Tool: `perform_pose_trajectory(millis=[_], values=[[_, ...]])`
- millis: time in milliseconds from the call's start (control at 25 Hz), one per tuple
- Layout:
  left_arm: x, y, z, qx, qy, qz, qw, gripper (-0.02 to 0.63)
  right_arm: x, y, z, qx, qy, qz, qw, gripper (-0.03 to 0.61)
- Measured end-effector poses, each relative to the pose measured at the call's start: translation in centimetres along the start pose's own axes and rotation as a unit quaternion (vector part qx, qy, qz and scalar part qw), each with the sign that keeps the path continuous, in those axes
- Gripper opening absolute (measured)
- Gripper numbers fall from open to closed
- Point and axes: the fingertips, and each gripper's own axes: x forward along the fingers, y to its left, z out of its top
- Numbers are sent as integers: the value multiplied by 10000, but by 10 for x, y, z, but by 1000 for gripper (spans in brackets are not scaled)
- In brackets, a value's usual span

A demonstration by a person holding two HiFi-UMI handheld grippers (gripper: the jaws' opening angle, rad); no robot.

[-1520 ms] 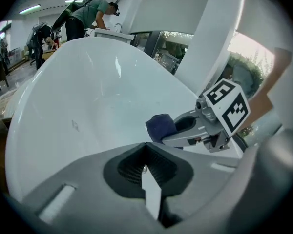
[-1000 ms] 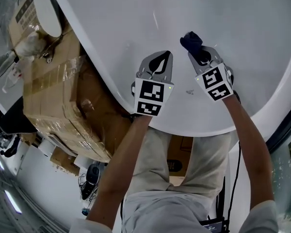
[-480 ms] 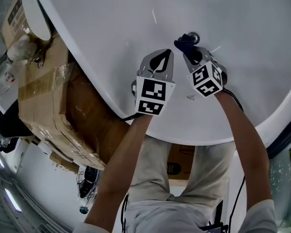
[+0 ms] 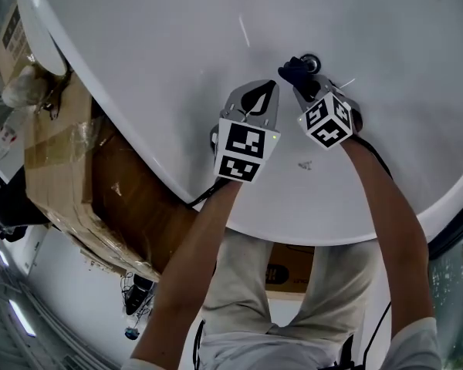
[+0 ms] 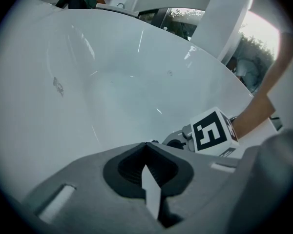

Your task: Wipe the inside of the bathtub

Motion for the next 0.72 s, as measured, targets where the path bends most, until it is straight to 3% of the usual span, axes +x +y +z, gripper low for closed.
perform_pose_trajectory(millis=[400, 720], values=[[19, 10, -13, 166, 115, -41, 9998, -3, 42, 7, -25, -30, 362, 402, 9985, 54], [35, 10, -25, 79, 113, -79, 9999, -5, 68, 10, -44, -5, 599, 599, 9964, 54]])
